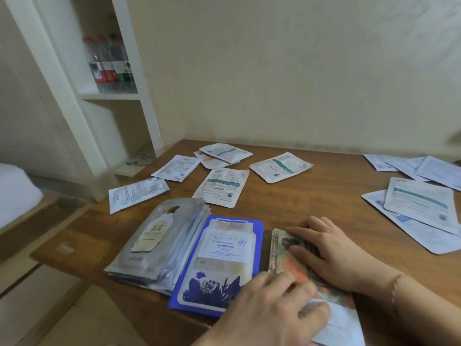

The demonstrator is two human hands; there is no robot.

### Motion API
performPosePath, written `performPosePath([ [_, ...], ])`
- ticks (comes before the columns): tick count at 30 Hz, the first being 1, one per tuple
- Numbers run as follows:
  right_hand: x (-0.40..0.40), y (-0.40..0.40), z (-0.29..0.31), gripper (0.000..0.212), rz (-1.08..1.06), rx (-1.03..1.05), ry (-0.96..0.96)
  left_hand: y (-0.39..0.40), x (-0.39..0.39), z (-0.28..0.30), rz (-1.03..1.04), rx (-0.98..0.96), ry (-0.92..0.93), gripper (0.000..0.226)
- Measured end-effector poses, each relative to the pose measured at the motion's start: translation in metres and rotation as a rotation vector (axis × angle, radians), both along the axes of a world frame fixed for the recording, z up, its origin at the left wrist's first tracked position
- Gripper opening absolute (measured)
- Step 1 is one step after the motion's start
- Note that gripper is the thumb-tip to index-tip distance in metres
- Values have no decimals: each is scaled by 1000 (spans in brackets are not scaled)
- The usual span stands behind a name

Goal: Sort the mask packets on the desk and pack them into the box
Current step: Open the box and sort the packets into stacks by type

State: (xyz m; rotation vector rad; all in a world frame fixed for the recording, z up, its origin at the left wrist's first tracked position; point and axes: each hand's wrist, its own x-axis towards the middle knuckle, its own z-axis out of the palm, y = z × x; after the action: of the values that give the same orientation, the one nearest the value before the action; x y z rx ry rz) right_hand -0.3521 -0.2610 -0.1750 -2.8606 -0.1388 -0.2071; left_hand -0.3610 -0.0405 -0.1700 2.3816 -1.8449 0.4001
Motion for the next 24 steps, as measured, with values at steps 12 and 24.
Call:
performPosePath([
  [12, 172, 33, 54, 47, 89, -145, 51, 56, 144, 100, 293, -129, 224, 49],
  [24, 297, -9, 32, 53, -108, -320, 269, 2, 369, 57, 654, 279, 349, 80],
])
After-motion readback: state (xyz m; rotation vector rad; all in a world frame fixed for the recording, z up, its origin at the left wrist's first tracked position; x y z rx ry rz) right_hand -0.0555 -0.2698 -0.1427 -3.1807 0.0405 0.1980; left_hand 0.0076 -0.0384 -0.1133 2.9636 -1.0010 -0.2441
